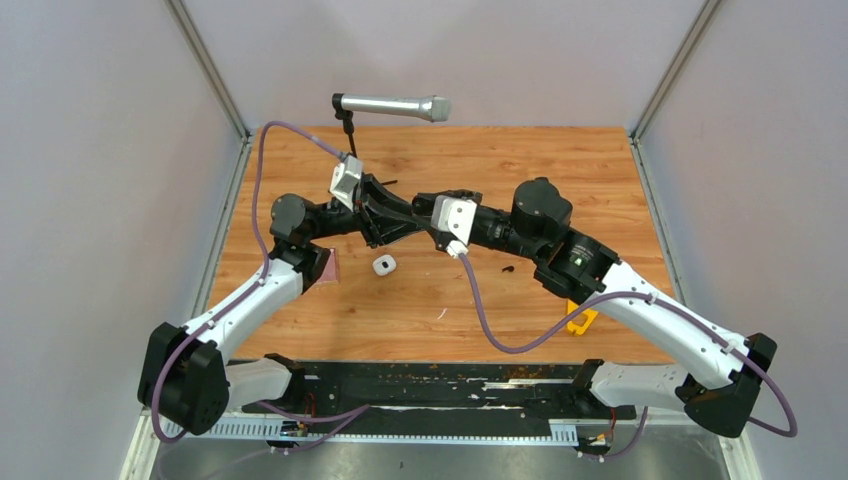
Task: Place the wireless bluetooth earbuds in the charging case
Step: Place the earbud in the charging case.
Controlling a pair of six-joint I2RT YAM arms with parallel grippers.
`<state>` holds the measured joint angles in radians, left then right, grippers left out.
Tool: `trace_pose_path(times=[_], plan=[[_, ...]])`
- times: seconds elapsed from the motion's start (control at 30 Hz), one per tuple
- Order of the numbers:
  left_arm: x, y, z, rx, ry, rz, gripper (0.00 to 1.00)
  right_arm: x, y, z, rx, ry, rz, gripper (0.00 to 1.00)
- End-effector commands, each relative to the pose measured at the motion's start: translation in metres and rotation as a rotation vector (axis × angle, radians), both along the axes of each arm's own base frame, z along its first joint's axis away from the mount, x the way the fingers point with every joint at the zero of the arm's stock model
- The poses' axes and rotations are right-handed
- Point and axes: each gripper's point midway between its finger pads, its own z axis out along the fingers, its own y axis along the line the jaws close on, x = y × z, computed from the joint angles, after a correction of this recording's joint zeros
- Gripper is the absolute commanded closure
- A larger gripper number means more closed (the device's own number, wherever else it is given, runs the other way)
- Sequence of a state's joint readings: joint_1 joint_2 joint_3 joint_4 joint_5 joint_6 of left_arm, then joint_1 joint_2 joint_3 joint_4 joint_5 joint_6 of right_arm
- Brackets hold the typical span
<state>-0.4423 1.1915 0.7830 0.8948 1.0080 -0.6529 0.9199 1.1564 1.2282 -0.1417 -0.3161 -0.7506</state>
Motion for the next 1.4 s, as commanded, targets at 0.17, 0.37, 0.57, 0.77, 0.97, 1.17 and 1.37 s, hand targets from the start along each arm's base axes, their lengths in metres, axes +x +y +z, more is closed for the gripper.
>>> trace_pose_path(times=[0.17, 0.37, 0.57, 0.77, 0.97, 1.17, 1.37], plan=[[-0.006, 0.006, 0.023, -0.052, -0.106, 0.019, 1.00, -0.008, 0.001, 0.016, -0.022, 0.008, 0.040, 0.57], [-0.006, 0.006, 0.022, -0.051, -0.102, 0.020, 1.00, -0.021, -0.003, 0.018, -0.062, 0.029, 0.086, 0.42], [-0.005, 0.006, 0.018, -0.048, -0.097, 0.022, 1.00, -0.014, 0.000, 0.025, -0.037, 0.094, 0.048, 0.33], [-0.007, 0.006, 0.016, -0.042, -0.109, 0.018, 1.00, 0.011, 0.002, 0.046, 0.052, 0.242, -0.036, 0.32], [-0.008, 0.007, 0.015, -0.042, -0.110, 0.019, 1.00, 0.022, 0.001, 0.037, 0.048, 0.294, -0.064, 0.32], [-0.009, 0.008, 0.015, -0.042, -0.110, 0.019, 1.00, 0.033, -0.008, 0.026, 0.031, 0.327, -0.096, 0.33], [-0.009, 0.008, 0.016, -0.044, -0.111, 0.020, 1.00, 0.035, -0.010, 0.023, 0.025, 0.326, -0.105, 0.33]])
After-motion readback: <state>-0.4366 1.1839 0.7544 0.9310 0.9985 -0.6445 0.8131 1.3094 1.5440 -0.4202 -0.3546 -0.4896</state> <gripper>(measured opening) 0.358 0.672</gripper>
